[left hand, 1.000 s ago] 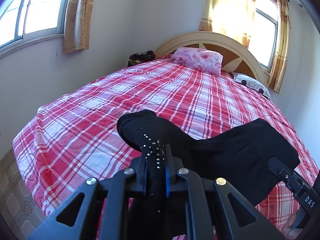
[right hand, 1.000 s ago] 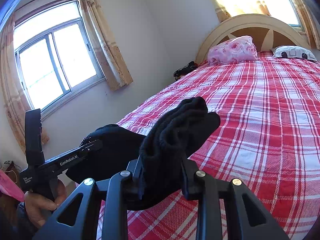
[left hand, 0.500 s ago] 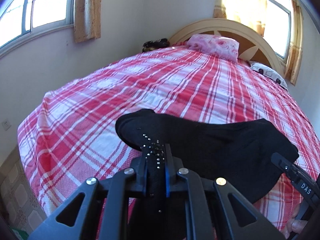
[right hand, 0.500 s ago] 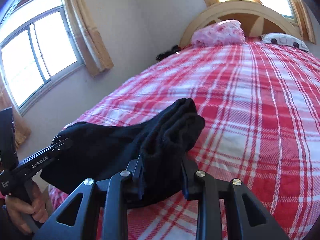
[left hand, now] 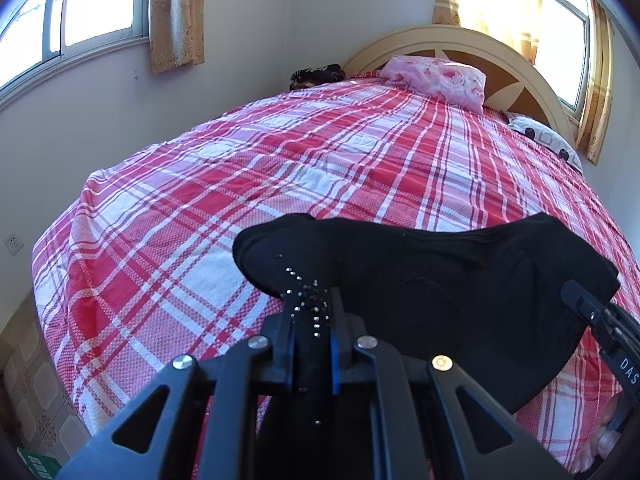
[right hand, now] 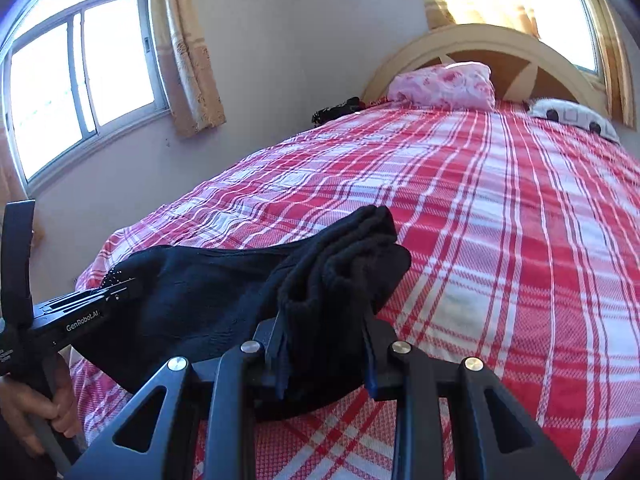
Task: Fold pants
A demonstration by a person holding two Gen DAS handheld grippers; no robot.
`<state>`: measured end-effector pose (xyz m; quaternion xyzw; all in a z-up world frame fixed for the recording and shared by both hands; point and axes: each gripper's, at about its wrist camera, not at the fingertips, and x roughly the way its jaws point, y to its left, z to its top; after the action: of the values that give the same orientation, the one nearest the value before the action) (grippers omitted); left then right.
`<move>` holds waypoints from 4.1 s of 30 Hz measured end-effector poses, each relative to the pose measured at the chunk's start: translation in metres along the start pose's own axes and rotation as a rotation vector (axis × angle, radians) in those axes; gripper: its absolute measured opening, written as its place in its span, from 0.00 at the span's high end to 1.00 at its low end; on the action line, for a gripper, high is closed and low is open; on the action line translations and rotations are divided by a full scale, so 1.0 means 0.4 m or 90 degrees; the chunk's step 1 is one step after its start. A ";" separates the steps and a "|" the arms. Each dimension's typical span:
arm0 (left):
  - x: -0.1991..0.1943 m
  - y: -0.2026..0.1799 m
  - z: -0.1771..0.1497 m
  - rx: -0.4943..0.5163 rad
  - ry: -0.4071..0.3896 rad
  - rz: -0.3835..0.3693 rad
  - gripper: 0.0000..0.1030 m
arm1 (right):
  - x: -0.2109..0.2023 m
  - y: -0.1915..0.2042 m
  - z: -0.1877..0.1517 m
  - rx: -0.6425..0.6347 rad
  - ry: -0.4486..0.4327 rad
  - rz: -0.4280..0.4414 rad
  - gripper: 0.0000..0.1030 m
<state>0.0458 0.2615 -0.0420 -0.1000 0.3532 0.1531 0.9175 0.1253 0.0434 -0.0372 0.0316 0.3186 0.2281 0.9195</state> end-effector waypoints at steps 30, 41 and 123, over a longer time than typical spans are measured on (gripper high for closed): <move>0.041 0.051 -0.054 0.000 0.059 0.103 0.03 | 0.039 -0.119 -0.061 0.100 0.094 -0.038 0.30; 0.040 0.056 -0.046 0.004 0.057 0.101 0.00 | -0.065 0.048 -0.004 -0.068 -0.012 -0.068 0.82; -0.032 0.183 -0.175 -0.412 0.124 -0.189 0.82 | 0.422 0.424 0.031 -0.056 0.290 0.317 0.93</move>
<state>-0.0323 0.3067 -0.0901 -0.4492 0.3540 0.1115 0.8127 0.1819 0.2702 -0.0891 0.0167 0.4879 0.4604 0.7414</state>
